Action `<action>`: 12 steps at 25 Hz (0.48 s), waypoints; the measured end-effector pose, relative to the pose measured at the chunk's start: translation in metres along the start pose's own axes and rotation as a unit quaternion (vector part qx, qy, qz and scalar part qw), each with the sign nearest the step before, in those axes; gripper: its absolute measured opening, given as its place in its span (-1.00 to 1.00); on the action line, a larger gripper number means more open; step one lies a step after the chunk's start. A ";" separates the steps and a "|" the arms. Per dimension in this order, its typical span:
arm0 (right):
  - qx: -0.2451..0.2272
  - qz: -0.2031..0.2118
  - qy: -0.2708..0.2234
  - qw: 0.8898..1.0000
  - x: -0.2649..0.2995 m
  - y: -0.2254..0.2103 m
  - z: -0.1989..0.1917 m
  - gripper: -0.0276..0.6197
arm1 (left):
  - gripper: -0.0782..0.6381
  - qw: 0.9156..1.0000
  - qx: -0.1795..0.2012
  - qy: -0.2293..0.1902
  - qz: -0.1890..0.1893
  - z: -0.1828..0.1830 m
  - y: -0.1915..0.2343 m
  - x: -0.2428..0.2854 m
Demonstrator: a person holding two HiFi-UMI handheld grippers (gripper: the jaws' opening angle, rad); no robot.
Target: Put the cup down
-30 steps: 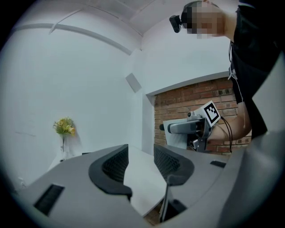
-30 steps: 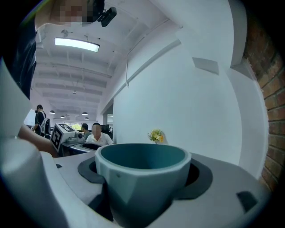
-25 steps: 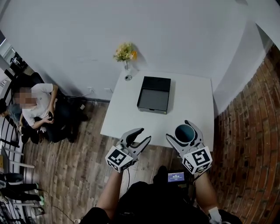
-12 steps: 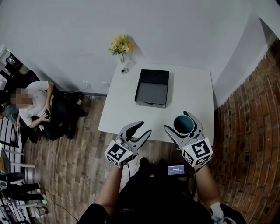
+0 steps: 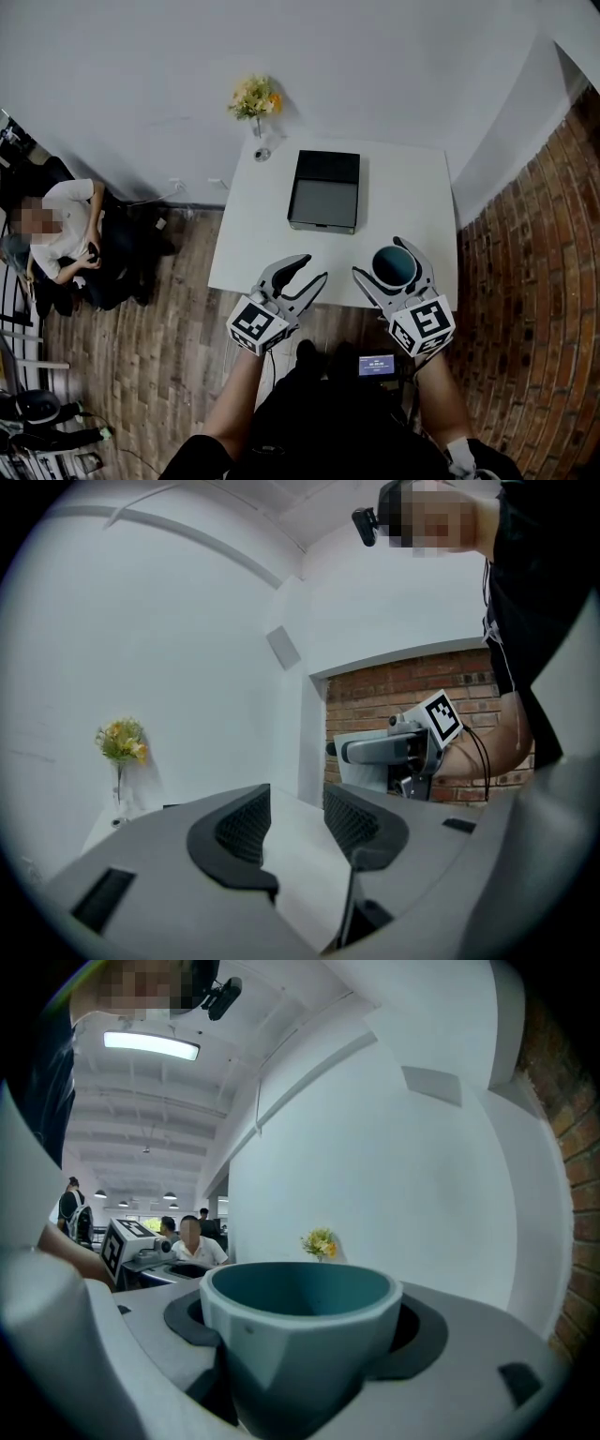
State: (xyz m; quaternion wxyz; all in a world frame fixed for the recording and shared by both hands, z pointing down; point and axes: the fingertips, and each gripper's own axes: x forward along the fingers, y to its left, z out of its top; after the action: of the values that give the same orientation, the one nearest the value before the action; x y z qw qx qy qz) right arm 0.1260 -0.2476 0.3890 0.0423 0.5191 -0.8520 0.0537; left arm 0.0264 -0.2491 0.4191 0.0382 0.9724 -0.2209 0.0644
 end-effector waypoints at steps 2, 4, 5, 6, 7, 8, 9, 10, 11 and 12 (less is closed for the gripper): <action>-0.001 -0.001 0.001 1.000 0.005 0.001 0.000 0.37 | -0.31 1.000 -0.002 0.000 0.005 0.000 0.007 -0.001; -0.005 -0.001 0.003 1.000 0.011 0.001 0.000 0.37 | -0.31 1.000 -0.007 0.000 0.009 0.000 0.013 -0.002; -0.006 -0.001 0.005 1.000 0.014 0.001 -0.001 0.36 | -0.31 1.000 -0.008 0.001 0.010 0.001 0.015 -0.001; -0.007 0.000 0.006 1.000 0.017 -0.001 -0.002 0.37 | -0.31 1.000 -0.009 0.002 0.011 0.001 0.018 0.000; -0.007 0.001 0.007 1.000 0.020 -0.002 -0.004 0.36 | -0.31 1.000 -0.010 0.002 0.009 0.000 0.019 0.001; -0.007 0.001 0.008 1.000 0.024 -0.004 -0.005 0.37 | -0.31 1.000 -0.011 0.001 0.007 -0.001 0.020 0.002; -0.006 0.002 0.008 1.000 0.027 -0.006 -0.006 0.37 | -0.31 1.000 -0.012 0.000 0.007 -0.001 0.022 0.003; -0.006 0.003 0.008 1.000 0.030 -0.008 -0.008 0.37 | -0.31 1.000 -0.014 -0.001 0.007 -0.001 0.024 0.004; -0.006 0.003 0.008 1.000 0.033 -0.010 -0.009 0.37 | -0.31 1.000 -0.015 -0.001 0.008 -0.001 0.026 0.005; -0.006 0.003 0.007 1.000 0.037 -0.013 -0.010 0.37 | -0.31 1.000 -0.015 -0.002 0.009 -0.002 0.028 0.006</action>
State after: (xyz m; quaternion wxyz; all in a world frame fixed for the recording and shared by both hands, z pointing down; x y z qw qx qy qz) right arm 0.1207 -0.2845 0.4041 0.0514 0.5160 -0.8534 0.0524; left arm 0.0198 -0.2767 0.4227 0.0522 0.9699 -0.2305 0.0596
